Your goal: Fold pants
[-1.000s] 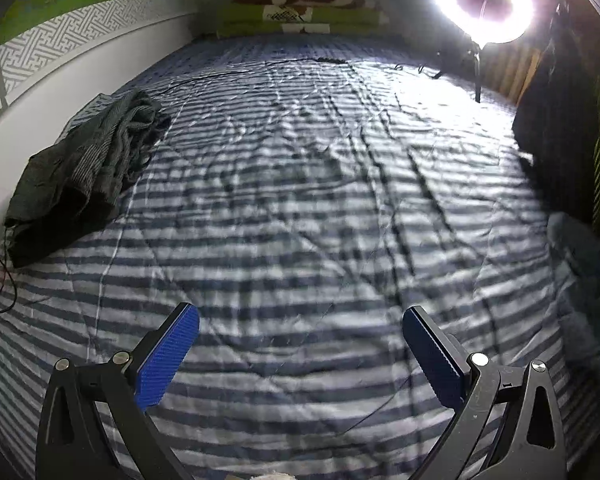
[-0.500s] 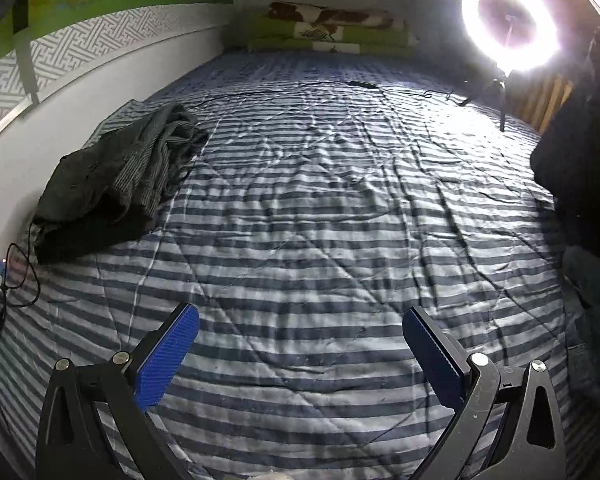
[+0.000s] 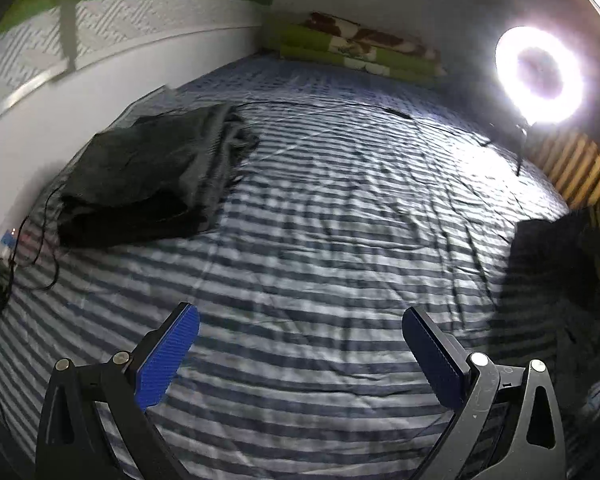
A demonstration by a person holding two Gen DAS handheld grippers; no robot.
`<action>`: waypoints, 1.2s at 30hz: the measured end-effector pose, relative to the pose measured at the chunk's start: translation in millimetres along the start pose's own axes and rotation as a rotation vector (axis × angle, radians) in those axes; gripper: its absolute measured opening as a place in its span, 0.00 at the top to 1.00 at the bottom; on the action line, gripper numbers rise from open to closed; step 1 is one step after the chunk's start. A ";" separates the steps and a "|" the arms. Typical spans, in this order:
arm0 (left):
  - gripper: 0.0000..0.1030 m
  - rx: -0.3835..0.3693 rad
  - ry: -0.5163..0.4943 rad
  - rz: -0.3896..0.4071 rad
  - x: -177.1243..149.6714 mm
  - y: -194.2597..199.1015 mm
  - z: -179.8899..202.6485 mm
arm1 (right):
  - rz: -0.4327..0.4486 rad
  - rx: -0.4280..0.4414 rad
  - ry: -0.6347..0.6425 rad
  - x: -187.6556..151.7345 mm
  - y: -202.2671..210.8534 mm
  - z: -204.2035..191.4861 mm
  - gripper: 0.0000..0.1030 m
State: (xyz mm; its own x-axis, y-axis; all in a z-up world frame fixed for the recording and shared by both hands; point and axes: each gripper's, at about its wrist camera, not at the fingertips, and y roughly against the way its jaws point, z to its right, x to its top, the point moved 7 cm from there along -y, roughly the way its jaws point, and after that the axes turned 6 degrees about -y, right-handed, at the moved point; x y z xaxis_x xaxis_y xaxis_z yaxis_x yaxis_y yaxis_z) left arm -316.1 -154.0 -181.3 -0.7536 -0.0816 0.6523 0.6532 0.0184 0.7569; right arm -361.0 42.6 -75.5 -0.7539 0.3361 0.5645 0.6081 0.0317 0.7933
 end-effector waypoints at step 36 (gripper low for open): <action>0.04 -0.208 -0.021 -0.219 -59.2 -47.3 25.3 | -0.291 0.064 0.148 -24.1 -104.4 55.6 0.52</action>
State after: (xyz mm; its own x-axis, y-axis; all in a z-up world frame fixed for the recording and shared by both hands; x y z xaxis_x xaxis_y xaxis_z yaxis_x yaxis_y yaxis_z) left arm -304.2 -124.8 -254.8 -0.8783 -0.0401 0.4765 0.4741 -0.2025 0.8568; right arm -392.5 83.5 -184.7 -0.9234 0.1635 0.3472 0.3728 0.1670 0.9128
